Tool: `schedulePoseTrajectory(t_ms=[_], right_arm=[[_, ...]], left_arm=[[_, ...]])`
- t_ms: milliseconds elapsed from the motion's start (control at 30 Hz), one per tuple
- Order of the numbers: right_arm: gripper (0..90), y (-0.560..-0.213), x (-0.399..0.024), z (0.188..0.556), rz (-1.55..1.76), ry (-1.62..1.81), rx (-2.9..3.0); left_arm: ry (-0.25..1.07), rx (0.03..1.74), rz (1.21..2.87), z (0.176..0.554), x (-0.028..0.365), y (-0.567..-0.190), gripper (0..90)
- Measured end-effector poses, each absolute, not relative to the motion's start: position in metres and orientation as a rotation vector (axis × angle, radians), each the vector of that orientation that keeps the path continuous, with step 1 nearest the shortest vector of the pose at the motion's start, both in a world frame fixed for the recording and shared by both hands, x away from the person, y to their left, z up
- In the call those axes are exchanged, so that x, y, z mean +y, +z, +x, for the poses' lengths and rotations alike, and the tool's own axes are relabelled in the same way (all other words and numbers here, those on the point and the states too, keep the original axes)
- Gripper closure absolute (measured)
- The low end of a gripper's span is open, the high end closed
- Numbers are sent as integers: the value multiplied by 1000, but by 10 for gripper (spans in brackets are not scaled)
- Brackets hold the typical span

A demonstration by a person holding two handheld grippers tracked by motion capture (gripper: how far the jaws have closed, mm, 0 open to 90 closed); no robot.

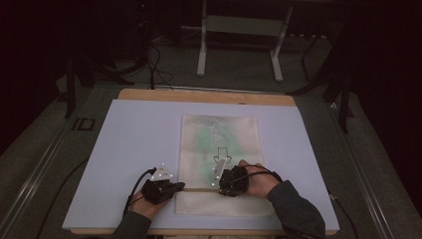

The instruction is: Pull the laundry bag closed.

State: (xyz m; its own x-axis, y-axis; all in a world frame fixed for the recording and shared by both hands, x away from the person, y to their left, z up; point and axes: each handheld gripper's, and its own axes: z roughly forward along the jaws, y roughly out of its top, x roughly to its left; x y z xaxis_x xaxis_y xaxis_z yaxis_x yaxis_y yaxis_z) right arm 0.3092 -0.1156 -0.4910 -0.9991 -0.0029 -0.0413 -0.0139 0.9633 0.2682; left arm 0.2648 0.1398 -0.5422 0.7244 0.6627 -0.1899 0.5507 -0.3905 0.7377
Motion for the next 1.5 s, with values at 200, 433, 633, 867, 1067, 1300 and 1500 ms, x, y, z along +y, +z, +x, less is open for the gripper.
schedulePoseTrajectory(t_ms=[200,433,633,867,1067,1300,1500], right_arm=[[822,-490,-117,309,-10,422,3073],[822,-490,-124,310,5,422,3076],[822,-489,-127,310,14,425,3077],[822,-489,-128,310,12,419,3077],[822,-489,-134,310,31,424,3077],[822,-489,-137,310,39,425,3076],[822,-488,-138,311,41,437,3080]], left_arm=[[169,917,2089,265,140,-542,895],[169,918,2089,265,140,-542,895],[167,917,2088,265,140,-542,895],[167,916,2089,265,140,-542,895],[167,918,2087,265,140,-542,895],[168,918,2087,265,140,-542,895],[165,918,2089,265,140,-542,895]])
